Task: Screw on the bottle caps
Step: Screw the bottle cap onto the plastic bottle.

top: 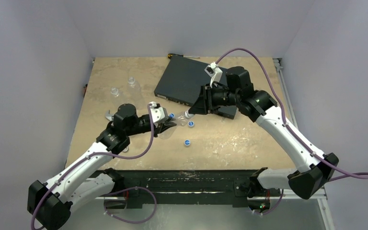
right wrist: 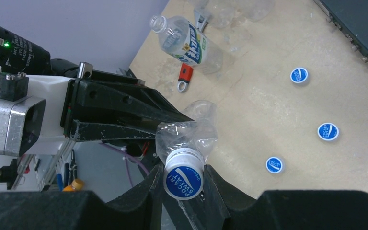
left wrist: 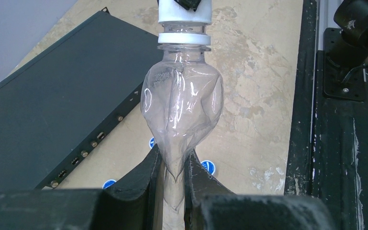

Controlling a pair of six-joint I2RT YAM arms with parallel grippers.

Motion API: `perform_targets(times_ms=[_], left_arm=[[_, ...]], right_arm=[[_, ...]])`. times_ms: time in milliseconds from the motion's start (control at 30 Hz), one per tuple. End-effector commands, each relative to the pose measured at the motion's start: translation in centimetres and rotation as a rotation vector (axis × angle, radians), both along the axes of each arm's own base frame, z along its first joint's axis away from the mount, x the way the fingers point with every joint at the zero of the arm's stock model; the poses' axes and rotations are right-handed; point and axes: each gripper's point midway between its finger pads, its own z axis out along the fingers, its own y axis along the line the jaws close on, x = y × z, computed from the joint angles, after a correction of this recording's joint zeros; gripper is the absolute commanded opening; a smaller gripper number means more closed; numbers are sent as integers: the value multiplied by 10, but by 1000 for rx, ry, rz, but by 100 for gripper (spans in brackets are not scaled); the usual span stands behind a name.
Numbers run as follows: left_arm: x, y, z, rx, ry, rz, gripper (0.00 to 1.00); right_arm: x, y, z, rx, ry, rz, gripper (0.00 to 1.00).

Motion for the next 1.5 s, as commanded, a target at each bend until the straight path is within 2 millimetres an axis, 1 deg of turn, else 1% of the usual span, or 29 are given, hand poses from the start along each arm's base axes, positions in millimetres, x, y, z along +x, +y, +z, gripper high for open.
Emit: perform_targets(times_ms=[0, 67, 167, 267, 367, 500, 567, 667, 767, 867, 1000, 1100, 1233, 1467], left_arm=[[14, -5, 46, -117, -144, 27, 0], [23, -2, 55, -147, -172, 85, 0], [34, 2, 63, -179, -205, 151, 0], [39, 2, 67, -196, -222, 171, 0], [41, -2, 67, -184, -245, 185, 0], [36, -12, 66, -148, -281, 184, 0], [33, -17, 64, -129, -285, 180, 0], [29, -22, 63, -158, -252, 167, 0], [23, -24, 68, -209, -185, 155, 0], [12, -31, 77, -265, -122, 96, 0], [-6, -36, 87, -331, -74, -10, 0], [-17, -35, 96, -356, -79, -58, 0], [-24, -29, 109, -395, -90, -78, 0], [-39, -26, 124, -513, -66, -140, 0]], right_arm=[[1, 1, 1, -15, 5, -2, 3], [4, 0, -4, -30, 31, -29, 3], [7, 0, -12, -38, 75, -65, 3], [12, 0, -19, -47, 110, -104, 3], [16, 3, -25, -56, 135, -115, 3], [22, 0, -32, -98, 139, -133, 3], [22, 1, -32, -100, 137, -125, 3], [24, -1, -31, -115, 97, -115, 2], [20, -2, -25, -109, 32, -65, 2], [15, 0, -18, -84, -34, -9, 1], [4, 6, -13, -35, -63, 76, 0], [-3, 9, -13, -22, -73, 141, 0], [-11, 8, -9, -22, -114, 218, 0], [-34, 11, 9, 62, -193, 338, 0]])
